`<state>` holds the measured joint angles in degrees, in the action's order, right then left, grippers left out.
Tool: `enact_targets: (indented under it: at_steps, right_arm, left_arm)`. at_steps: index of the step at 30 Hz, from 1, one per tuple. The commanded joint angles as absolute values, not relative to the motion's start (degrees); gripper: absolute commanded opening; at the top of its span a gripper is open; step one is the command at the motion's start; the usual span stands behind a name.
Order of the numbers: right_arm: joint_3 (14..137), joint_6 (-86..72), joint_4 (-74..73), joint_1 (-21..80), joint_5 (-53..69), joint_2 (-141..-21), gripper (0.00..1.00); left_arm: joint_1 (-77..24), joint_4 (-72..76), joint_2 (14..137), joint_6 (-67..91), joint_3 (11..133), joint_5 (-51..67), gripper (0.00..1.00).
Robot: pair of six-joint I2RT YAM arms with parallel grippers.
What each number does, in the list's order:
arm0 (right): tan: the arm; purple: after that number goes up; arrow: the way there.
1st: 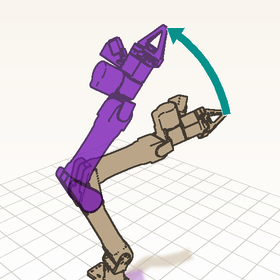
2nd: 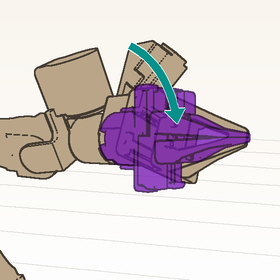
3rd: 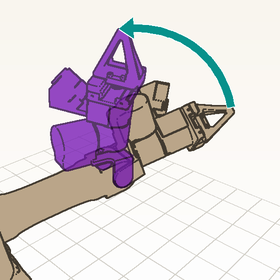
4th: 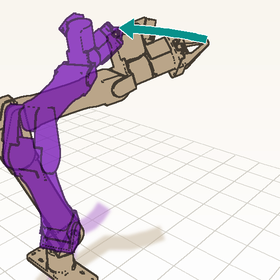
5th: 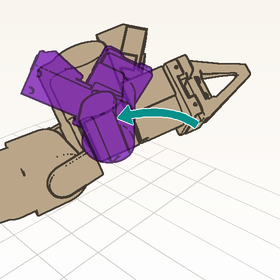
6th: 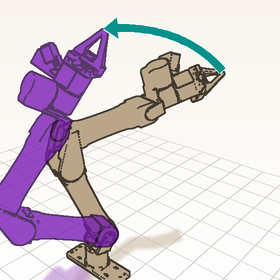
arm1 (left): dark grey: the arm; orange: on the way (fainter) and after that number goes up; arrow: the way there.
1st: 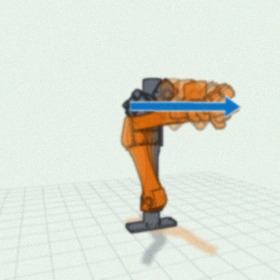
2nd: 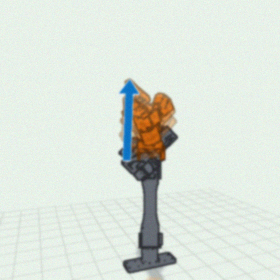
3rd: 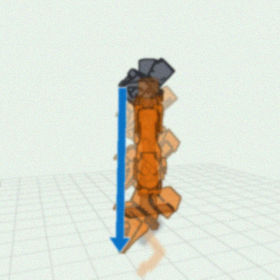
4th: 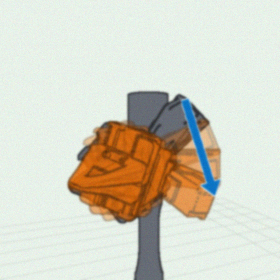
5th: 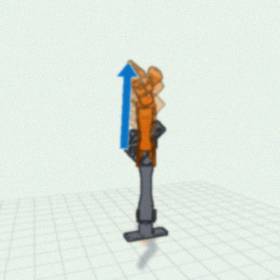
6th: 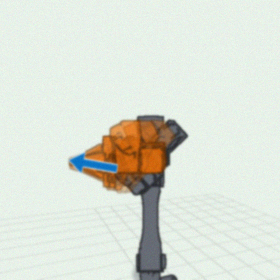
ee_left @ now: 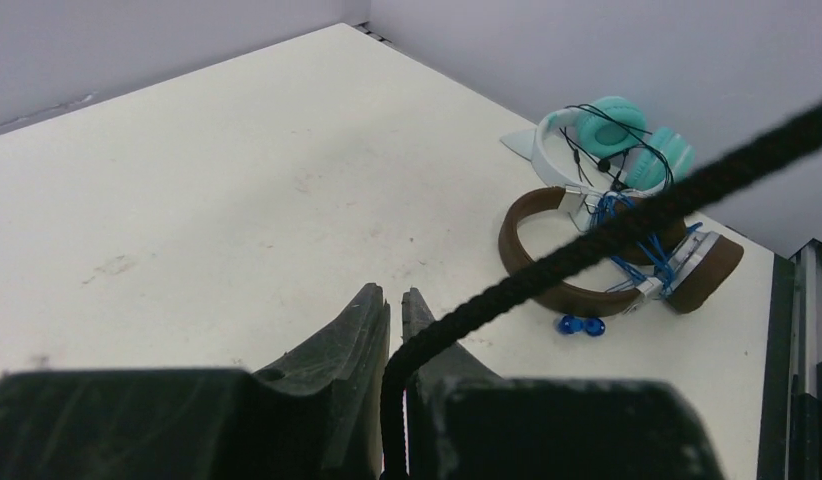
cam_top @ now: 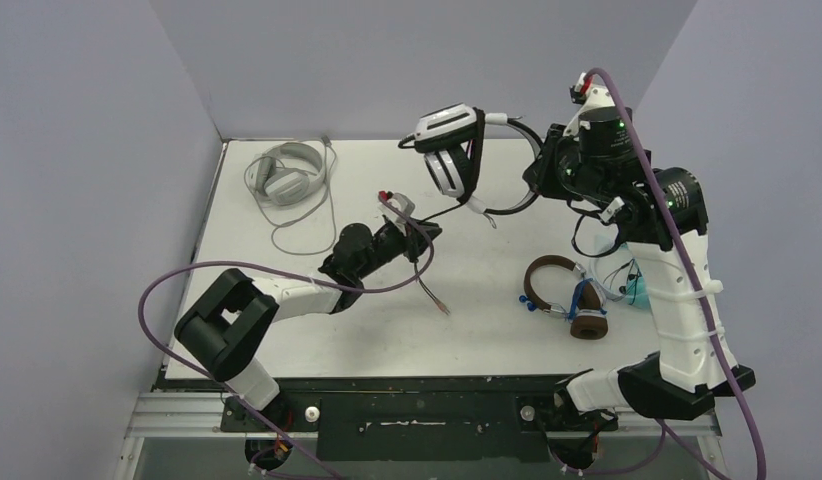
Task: Wrap the headphones
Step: Wrap the headphones cable around the headphones.
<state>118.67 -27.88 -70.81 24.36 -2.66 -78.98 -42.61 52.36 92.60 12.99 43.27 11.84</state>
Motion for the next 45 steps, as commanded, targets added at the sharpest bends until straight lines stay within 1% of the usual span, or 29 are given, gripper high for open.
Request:
enact_targets:
  at_steps: [1,4,8,10,13,16,20,24,28,31,33,35,37,40,43,45]
  right_arm:
    - [116.5,-27.6,-62.9,24.1,5.2,-73.1,0.0]
    - [111.2,-25.0,-60.4,24.2,14.1,-70.8,0.0]
    - [100.7,-21.6,-53.5,24.2,32.7,-65.9,0.0]
    - [95.8,-21.0,-51.6,24.2,37.2,-63.7,0.0]
    - [89.5,-19.2,-51.6,24.2,38.2,-61.3,0.0]
    - [83.3,-18.1,-51.1,24.3,39.7,-59.2,0.0]
    - [74.9,-19.2,-46.7,24.3,44.5,-55.8,0.0]
    - [69.6,-20.4,-42.4,24.4,47.9,-53.3,0.0]
    - [68.1,-18.4,-43.6,24.4,47.9,-53.0,0.0]
    - [66.1,-16.8,-45.0,24.4,47.8,-53.8,0.0]
    - [63.8,-16.8,-44.2,24.7,48.0,-54.0,0.0]
    - [61.6,-16.3,-43.6,25.2,47.9,-54.1,0.0]
    - [59.9,-16.0,-43.3,26.7,46.6,-54.0,0.0]
    - [59.1,-16.4,-43.7,32.7,40.7,-54.6,0.0]
    - [59.1,-17.9,-44.8,38.9,30.8,-56.4,0.0]
    - [59.4,-18.4,-46.3,40.6,23.6,-58.1,0.0]
  left_arm:
    - [-39.8,57.8,92.6,17.9,40.7,17.1,0.0]
    - [-37.8,57.8,93.8,18.8,41.0,20.3,0.0]
    - [-33.6,62.1,97.2,26.8,43.3,30.5,0.0]
    - [-31.8,66.0,98.9,31.5,44.0,34.5,0.0]
    - [-29.8,75.0,101.1,39.3,44.5,39.0,0.01]
    - [-28.3,81.7,103.0,46.2,45.3,42.2,0.09]
    - [-26.8,89.9,105.5,55.5,46.3,44.6,0.2]
    - [-26.5,90.0,105.3,57.2,46.2,45.0,0.26]
    - [-26.3,88.6,103.1,56.8,45.8,45.1,0.27]
    - [-26.0,85.4,101.1,55.9,46.1,45.1,0.2]
    - [-25.9,81.8,99.4,54.7,46.3,44.9,0.18]
    - [-25.6,78.2,97.4,52.5,46.0,44.5,0.19]
    - [-25.3,74.7,95.2,50.0,45.1,43.2,0.25]
    - [-25.0,67.8,91.7,45.7,45.5,42.2,0.29]
    - [-25.0,59.8,88.4,41.4,46.5,40.8,0.29]
    - [-25.1,53.5,86.2,38.4,46.9,39.6,0.26]
